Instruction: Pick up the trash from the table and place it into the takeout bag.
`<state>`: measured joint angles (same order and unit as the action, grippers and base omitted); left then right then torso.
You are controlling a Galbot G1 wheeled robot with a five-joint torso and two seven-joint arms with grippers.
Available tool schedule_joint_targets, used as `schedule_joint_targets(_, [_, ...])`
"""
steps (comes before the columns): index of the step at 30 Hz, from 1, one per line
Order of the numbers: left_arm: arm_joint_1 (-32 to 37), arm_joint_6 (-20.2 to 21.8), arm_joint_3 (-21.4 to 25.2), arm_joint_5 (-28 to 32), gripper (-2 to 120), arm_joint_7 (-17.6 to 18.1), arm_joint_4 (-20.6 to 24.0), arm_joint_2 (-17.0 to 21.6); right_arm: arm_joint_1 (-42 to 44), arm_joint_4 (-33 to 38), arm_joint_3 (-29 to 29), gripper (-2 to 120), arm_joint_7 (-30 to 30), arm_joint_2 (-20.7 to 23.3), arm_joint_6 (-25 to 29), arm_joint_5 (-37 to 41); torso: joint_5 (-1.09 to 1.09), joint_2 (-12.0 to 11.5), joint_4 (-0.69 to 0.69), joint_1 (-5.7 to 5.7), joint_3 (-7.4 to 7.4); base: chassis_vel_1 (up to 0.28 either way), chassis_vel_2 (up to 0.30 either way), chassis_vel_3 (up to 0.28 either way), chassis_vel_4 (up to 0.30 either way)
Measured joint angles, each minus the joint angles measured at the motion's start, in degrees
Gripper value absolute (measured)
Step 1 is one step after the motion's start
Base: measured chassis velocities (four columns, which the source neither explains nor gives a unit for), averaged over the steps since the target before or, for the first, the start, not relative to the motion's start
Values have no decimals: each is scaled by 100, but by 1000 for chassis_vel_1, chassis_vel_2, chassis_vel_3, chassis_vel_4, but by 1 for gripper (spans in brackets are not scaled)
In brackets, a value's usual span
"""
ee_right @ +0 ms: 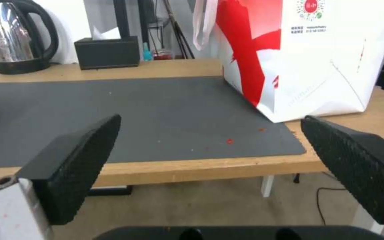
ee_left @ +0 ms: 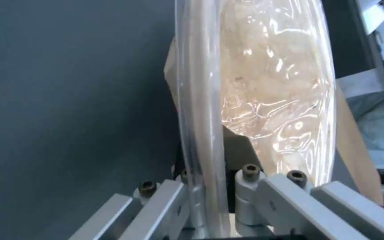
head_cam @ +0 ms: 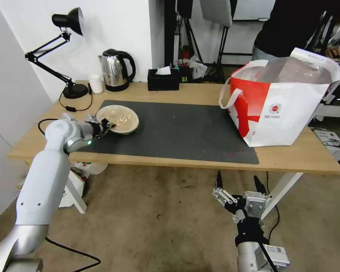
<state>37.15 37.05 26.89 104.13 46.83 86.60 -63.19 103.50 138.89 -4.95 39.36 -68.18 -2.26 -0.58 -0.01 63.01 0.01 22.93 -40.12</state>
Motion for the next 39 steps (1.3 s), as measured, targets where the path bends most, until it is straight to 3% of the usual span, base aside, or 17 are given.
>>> schedule_joint_targets(12, [451,-118,458,406,0,-149,1075,465,0,0,0,100,0,0,0,0,1,2,-1,-1,1,0,0,0,0])
schedule_joint_targets(13, [451,-144,471,446,0,-222,1152,529,0,0,0,100,0,0,0,0,1,2,-1,-1,1,0,0,0,0])
schedule_joint_targets(14, [425,-309,446,315,0,-551,1193,587,0,0,0,100,0,0,0,0,1,2,0,-1,1,0,0,0,0])
schedule_joint_targets(18, [213,-464,283,139,0,-926,1139,603,0,0,0,100,0,0,0,0,1,2,-1,-1,1,0,0,0,0])
schedule_joint_targets(21, [-187,-756,-113,-186,0,-1421,1050,619,0,0,0,100,0,0,0,0,1,2,-2,-1,1,0,0,0,0])
schedule_joint_targets(22, [-187,-756,-113,-186,0,-1421,1050,619,0,0,0,100,0,0,0,0,1,2,-2,-1,1,0,0,0,0])
schedule_joint_targets(28, [-1228,-1150,-1103,-537,0,-2232,667,586,0,0,0,100,0,0,0,1,1,1,-1,-1,0,0,0,0,0])
schedule_joint_targets(33, [-1739,-1277,-1609,-615,0,-2458,458,544,-1,0,0,100,0,0,0,0,3,1,-3,0,0,0,0,0,0])
schedule_joint_targets(36, [-2403,-1350,-2259,-646,0,-2645,221,432,0,0,0,100,0,0,0,0,2,2,-1,0,0,0,0,0,0])
schedule_joint_targets(39, [-2737,-1390,-2596,-631,0,-2751,125,340,0,0,0,100,0,0,0,0,2,2,0,0,1,0,0,0,0])
